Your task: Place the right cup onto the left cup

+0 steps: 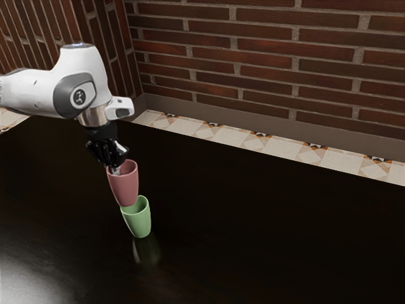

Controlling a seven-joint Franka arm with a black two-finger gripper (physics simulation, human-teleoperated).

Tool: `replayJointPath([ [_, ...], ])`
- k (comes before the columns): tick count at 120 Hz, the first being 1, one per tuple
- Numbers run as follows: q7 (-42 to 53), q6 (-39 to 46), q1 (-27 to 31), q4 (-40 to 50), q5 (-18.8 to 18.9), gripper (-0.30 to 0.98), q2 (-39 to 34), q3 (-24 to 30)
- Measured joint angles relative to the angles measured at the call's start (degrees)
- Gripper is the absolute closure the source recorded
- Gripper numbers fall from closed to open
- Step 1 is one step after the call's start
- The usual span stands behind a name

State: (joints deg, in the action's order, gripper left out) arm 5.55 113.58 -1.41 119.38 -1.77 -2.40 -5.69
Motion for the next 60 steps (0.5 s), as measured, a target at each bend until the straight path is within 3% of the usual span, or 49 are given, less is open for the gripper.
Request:
replayJointPath([
  [60, 4.58, 3.79, -0.79, -0.71, -0.81, 0.79, 3.37, 0.01],
])
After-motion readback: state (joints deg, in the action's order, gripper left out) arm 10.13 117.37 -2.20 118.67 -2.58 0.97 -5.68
